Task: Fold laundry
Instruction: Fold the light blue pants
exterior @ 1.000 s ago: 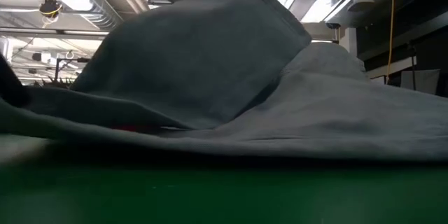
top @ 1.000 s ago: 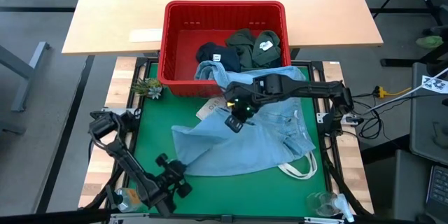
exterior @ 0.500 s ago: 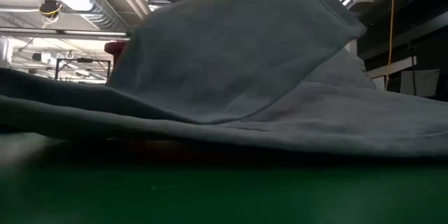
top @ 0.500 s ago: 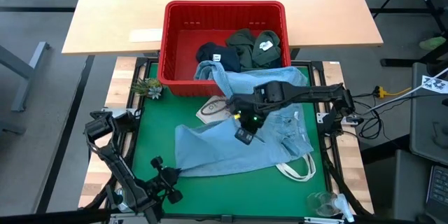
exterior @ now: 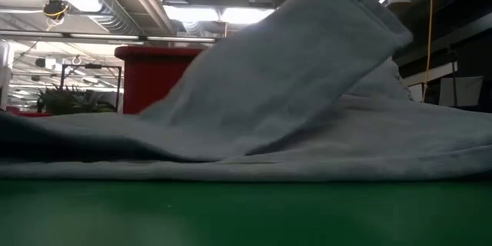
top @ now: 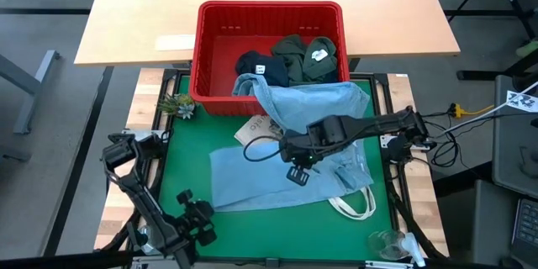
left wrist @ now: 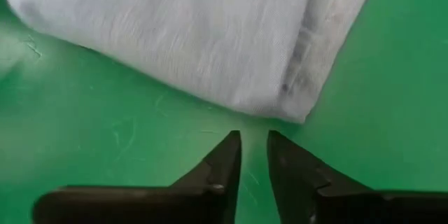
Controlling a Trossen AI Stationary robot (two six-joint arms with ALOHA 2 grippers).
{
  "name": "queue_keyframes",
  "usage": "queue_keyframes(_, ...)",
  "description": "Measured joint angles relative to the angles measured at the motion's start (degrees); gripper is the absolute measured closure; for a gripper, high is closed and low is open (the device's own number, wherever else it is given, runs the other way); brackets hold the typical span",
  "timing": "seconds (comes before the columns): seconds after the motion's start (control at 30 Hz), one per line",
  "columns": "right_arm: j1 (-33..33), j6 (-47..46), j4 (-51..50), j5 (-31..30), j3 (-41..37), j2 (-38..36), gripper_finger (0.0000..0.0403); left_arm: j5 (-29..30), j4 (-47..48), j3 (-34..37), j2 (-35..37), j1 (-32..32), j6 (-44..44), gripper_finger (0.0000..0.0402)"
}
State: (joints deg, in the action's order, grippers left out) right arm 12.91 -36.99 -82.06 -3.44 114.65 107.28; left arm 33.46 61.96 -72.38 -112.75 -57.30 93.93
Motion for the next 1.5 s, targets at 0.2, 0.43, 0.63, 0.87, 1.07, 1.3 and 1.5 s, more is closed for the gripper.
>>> queue_keyframes(0.2,-0.20,0.00,0.04,-0.05,0.00,0.00,0.0391,2.19,-2.15,0.00,0.00,1.63,-1.89,0.0268)
queue_keyframes(0.43,-0.19,0.00,0.07,-0.05,0.00,0.00,0.0391,4.83,-7.45,0.00,0.00,2.43,-9.89,0.0245)
queue_keyframes(0.63,-0.19,0.00,0.07,-0.05,0.00,-0.02,0.0391,-3.26,-8.10,0.00,0.02,1.96,-8.43,0.0252)
queue_keyframes(0.87,-0.20,0.00,0.04,-0.05,0.00,-0.04,0.0391,-0.26,-11.04,-0.02,0.02,-0.42,-5.62,0.0270)
queue_keyframes(1.07,-0.20,-0.02,0.04,-0.05,0.00,-0.04,0.0391,11.71,-17.73,-0.02,0.02,-0.87,-5.81,0.0277)
queue_keyframes(1.3,-0.20,-0.02,0.07,-0.05,0.01,-0.04,0.0391,16.50,-24.88,-0.04,0.02,2.83,-15.40,0.0273)
queue_keyframes(1.5,-0.19,0.00,0.07,-0.05,0.02,-0.04,0.0391,14.97,-25.23,-0.04,0.02,8.10,-22.65,0.0271)
